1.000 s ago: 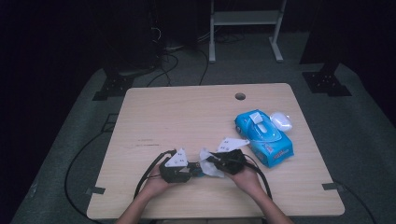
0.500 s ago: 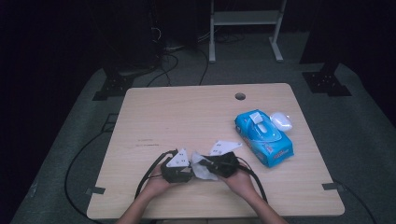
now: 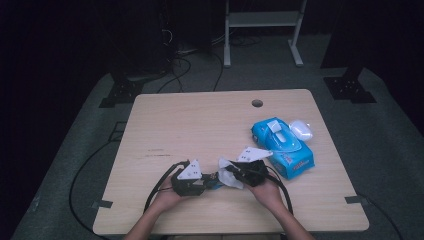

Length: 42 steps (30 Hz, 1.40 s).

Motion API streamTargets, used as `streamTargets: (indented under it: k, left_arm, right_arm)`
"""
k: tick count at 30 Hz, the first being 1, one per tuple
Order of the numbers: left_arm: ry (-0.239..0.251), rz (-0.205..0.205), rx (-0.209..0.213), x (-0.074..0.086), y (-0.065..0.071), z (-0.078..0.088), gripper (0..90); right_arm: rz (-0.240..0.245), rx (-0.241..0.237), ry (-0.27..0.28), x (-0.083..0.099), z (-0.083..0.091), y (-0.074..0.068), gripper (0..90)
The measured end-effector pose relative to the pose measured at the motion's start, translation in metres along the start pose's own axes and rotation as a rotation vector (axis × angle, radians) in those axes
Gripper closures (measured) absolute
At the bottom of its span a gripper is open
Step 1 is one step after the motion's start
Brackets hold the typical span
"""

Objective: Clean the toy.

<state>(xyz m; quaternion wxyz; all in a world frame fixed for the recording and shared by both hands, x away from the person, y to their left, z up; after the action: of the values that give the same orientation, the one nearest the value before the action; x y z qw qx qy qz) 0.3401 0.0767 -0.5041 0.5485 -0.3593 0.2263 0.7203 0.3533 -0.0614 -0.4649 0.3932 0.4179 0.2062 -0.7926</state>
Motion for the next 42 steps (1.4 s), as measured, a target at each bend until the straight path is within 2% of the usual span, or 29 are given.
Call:
streamTargets:
  k: [3, 5, 9, 11, 13, 15, 17, 18, 20, 21, 23, 24, 26, 30, 35, 37, 39, 42]
  left_arm:
    - [-0.004, -0.006, 0.0, 0.001, -0.001, 0.002, 68.8]
    - [-0.001, 0.0, 0.001, 0.002, -0.002, 0.003, 68.8]
    - [-0.007, -0.002, -0.001, 0.004, -0.003, 0.004, 68.8]
    - [-0.004, 0.001, -0.003, 0.004, -0.004, 0.004, 68.8]
    - [-0.001, 0.014, -0.003, 0.003, -0.005, 0.003, 68.7]
    - [-0.004, 0.017, -0.004, 0.004, -0.005, 0.003, 68.7]
    - [-0.006, 0.012, -0.007, 0.004, -0.006, 0.004, 68.8]
    - [-0.006, 0.015, -0.006, 0.005, -0.006, 0.005, 68.9]
    - [-0.007, 0.018, -0.012, 0.006, -0.008, 0.006, 69.4]
    - [-0.002, 0.024, -0.009, 0.007, -0.009, 0.006, 69.7]
    - [-0.001, 0.028, -0.006, 0.008, -0.01, 0.007, 69.7]
    - [-0.003, 0.026, -0.007, 0.007, -0.01, 0.006, 69.7]
    - [-0.008, 0.023, -0.009, 0.007, -0.01, 0.006, 69.6]
    - [-0.009, 0.027, -0.01, 0.008, -0.01, 0.007, 69.7]
    - [-0.015, 0.02, -0.013, 0.009, -0.011, 0.009, 69.7]
    - [-0.014, 0.027, -0.016, 0.01, -0.013, 0.01, 69.8]
    - [-0.01, 0.035, -0.021, 0.011, -0.014, 0.01, 69.8]
    - [-0.013, 0.037, -0.027, 0.012, -0.016, 0.013, 69.7]
  right_arm:
    - [0.044, 0.005, -0.013, -0.002, -0.002, -0.004, 84.1]
    - [0.032, 0.026, -0.019, -0.001, 0.001, 0.002, 84.1]
    - [-0.015, 0.094, -0.024, 0.006, 0.011, 0.024, 84.1]
    - [-0.05, 0.089, -0.016, 0.007, 0.013, 0.029, 84.1]
    - [-0.064, 0.059, -0.004, 0.005, 0.01, 0.022, 84.1]
    - [-0.026, 0.038, -0.014, 0.002, 0.003, 0.01, 84.1]
    - [-0.01, 0.03, -0.017, 0.0, 0.0, 0.008, 84.1]
    - [-0.013, 0.032, -0.017, 0.0, 0.001, 0.011, 84.1]
    - [-0.026, 0.068, -0.018, 0.004, 0.007, 0.022, 84.1]
    - [-0.04, 0.091, -0.019, 0.007, 0.011, 0.029, 84.1]
    - [-0.097, 0.093, -0.006, 0.013, 0.017, 0.042, 84.1]
    - [-0.109, 0.094, -0.008, 0.015, 0.019, 0.045, 84.1]
    - [-0.114, 0.092, -0.006, 0.016, 0.017, 0.045, 84.1]
    - [-0.078, 0.09, -0.014, 0.014, 0.017, 0.041, 84.1]
    - [-0.122, 0.109, -0.03, 0.024, 0.023, 0.052, 84.1]
    - [-0.122, 0.094, -0.015, 0.021, 0.026, 0.048, 84.1]
    - [-0.103, 0.07, 0.008, 0.016, 0.025, 0.041, 84.1]
    - [-0.075, 0.063, -0.005, 0.014, 0.021, 0.036, 84.1]
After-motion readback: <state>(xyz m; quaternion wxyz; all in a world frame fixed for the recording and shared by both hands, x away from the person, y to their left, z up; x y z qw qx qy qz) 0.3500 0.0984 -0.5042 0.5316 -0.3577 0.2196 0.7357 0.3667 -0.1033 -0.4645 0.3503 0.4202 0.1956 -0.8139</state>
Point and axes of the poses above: each handheld gripper's, and its own axes: z roughly backward along the jaws, x roughly out of its underside, y roughly to its right, the point moved 7 cm from there along -z, roughly forward along the jaws, and after that the axes turned 3 degrees about -y, right-handed, at the moved point
